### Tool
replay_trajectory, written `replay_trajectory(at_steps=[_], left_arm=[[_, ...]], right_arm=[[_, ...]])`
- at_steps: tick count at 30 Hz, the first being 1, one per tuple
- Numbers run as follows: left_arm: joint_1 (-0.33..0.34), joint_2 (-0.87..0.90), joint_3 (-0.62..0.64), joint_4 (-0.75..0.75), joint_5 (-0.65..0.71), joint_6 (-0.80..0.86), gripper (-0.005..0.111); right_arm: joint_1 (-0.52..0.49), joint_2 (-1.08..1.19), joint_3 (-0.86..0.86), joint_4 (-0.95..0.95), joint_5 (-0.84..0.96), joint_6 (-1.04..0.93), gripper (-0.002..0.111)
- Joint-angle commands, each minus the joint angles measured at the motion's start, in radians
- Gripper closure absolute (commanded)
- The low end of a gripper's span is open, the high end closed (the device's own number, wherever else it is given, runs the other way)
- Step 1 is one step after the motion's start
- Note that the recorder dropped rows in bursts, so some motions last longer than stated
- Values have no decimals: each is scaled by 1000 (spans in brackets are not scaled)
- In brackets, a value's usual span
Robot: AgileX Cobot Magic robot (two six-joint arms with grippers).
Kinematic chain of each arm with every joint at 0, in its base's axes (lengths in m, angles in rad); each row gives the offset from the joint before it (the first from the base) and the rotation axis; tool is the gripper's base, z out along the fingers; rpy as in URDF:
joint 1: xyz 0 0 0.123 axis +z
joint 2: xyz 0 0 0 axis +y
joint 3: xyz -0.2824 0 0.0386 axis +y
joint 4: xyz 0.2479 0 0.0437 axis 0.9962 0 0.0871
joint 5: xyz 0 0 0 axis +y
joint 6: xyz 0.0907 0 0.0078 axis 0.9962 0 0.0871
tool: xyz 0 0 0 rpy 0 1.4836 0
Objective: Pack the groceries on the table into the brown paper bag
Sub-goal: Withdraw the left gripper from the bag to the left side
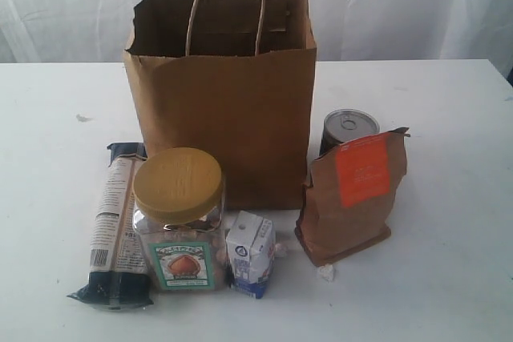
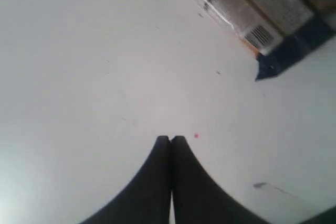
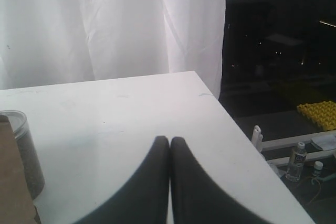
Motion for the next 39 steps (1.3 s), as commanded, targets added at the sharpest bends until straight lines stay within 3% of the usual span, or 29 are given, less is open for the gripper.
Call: replay_trajectory(at_steps=[1,6,11,13,15,17,19,24,27,32,39], left_arm=[[-5,-62,171,-137,-38,95,107],[-6,-106,305,-273,-149,175,107],[-6,-109,413,-192,-269,157,107],[-4,-109,448,-79,-339,40,107],[19,-109,467,92,-392,-185,107],[67,-109,478,308,-400,-450,107],[140,-109,487,420,-382,-640,107],[327,-112,489,267,-373,-608,107],[403,-143,494,165,-374,-555,107],[442,-361,562,173,-412,-573,107],[442,-765,640,149,-429,-683,107]], right_arm=[[1,4,1,-6,-2,5,108],[1,4,1,-6,-2,5,108],[1,4,1,-6,-2,5,108],[1,4,1,-6,1,4,108],[1,4,1,-6,1,4,108],[1,4,1,-6,5,4,108],[1,4,1,-6,5,4,108],[1,4,1,-6,5,4,108],[1,4,1,-6,5,4,108],[1,4,1,-6,5,4,108],[1,4,1,-6,7,4,108]])
